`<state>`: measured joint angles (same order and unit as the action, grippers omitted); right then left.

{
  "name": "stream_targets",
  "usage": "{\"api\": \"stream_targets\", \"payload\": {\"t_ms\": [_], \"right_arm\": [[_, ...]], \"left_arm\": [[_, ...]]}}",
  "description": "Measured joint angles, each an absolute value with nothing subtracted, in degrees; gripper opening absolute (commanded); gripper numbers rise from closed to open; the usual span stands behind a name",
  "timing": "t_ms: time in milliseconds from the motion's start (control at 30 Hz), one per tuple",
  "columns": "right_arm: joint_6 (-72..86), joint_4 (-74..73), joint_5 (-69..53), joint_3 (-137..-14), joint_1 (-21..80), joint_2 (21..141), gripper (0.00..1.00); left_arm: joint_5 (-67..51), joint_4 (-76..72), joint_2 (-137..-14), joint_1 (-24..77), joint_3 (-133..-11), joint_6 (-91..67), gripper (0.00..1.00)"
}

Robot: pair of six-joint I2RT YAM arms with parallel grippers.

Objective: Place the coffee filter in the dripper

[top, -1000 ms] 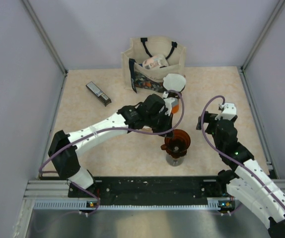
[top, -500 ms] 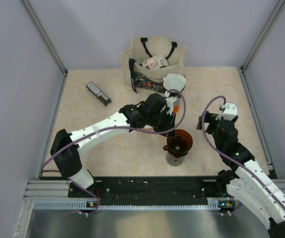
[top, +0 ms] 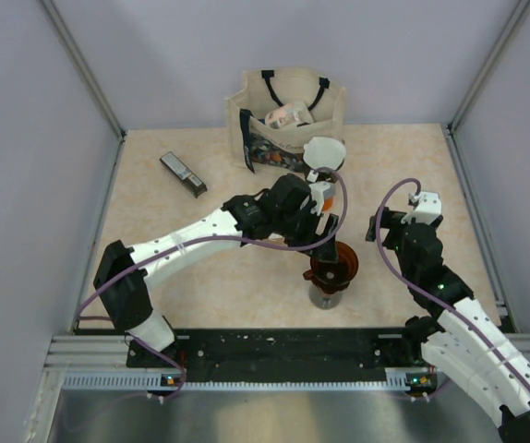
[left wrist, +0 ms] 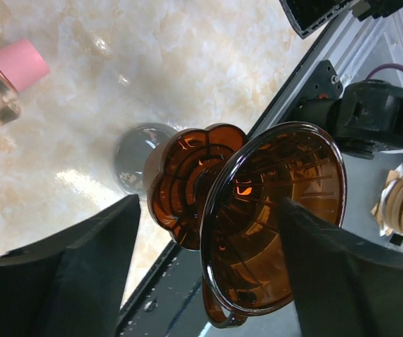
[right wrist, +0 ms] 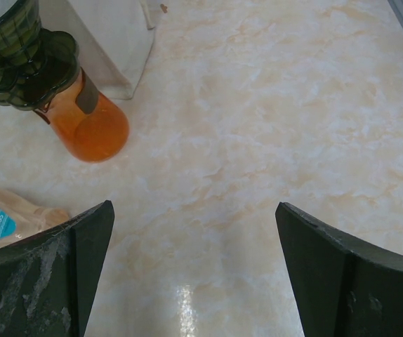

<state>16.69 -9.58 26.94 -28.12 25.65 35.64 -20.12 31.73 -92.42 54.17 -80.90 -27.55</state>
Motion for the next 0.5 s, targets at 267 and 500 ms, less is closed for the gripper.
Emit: {"api": "stream_targets", "payload": {"t_ms": [267, 500], "right_arm": [[16.7, -9.6, 26.9, -28.1, 25.6, 35.6, 0.99], [17.8, -10.1, 26.9, -28.2, 25.6, 35.6, 0.99]], "left_arm": [[-20.1, 31.7, -90.4, 54.2, -81.4, -26.3, 0.99], [-12.2, 29.6, -81.1, 54.2, -78.7, -25.3, 0.99]]}}
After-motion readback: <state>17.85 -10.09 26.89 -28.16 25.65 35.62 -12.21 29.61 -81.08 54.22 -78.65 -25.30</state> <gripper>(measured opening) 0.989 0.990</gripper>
